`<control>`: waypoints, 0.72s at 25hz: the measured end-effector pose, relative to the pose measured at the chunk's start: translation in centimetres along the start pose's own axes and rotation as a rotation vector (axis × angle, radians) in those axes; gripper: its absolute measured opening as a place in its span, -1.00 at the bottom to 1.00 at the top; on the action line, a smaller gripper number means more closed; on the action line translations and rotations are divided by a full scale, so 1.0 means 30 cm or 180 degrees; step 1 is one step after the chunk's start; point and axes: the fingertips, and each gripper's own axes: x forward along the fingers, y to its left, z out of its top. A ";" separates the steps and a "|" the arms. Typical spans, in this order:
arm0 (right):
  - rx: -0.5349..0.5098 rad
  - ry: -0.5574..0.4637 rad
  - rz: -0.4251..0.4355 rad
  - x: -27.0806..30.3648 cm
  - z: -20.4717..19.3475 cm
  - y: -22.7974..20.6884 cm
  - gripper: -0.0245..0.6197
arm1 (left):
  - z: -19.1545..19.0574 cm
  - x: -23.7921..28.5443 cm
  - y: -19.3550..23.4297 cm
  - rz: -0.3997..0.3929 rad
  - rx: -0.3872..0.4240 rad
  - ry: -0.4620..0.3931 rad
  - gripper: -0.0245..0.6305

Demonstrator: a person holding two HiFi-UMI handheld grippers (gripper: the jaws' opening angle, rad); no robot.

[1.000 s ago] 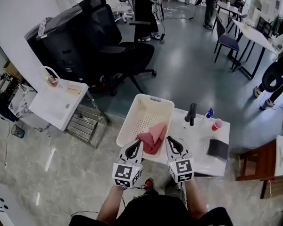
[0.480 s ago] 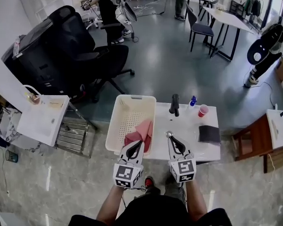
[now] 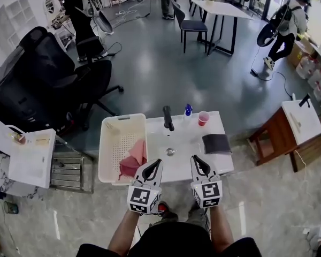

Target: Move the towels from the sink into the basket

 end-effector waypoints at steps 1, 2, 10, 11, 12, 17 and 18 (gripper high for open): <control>0.0011 0.0012 -0.0046 -0.014 -0.005 -0.035 -0.80 | 0.002 0.024 -0.025 -0.0040 0.0004 0.0013 -0.90; 0.0021 0.0026 -0.0090 -0.029 -0.010 -0.072 -0.80 | 0.005 0.048 -0.052 -0.0077 0.0003 0.0025 -0.90; 0.0132 0.0112 -0.0343 -0.129 -0.062 -0.356 -0.80 | 0.014 0.235 -0.242 -0.0266 -0.0014 0.0093 -0.90; 0.0143 0.0122 -0.0366 -0.137 -0.072 -0.390 -0.80 | 0.014 0.260 -0.265 -0.0282 -0.0013 0.0100 -0.90; 0.0153 0.0133 -0.0388 -0.144 -0.082 -0.424 -0.80 | 0.014 0.285 -0.288 -0.0300 -0.0013 0.0110 -0.90; 0.0229 0.0212 -0.0436 -0.164 -0.140 -0.564 -0.80 | -0.017 0.400 -0.378 -0.0360 -0.0022 0.0230 -0.90; 0.0242 0.0238 -0.0435 -0.166 -0.154 -0.589 -0.80 | -0.023 0.422 -0.394 -0.0365 -0.0028 0.0249 -0.90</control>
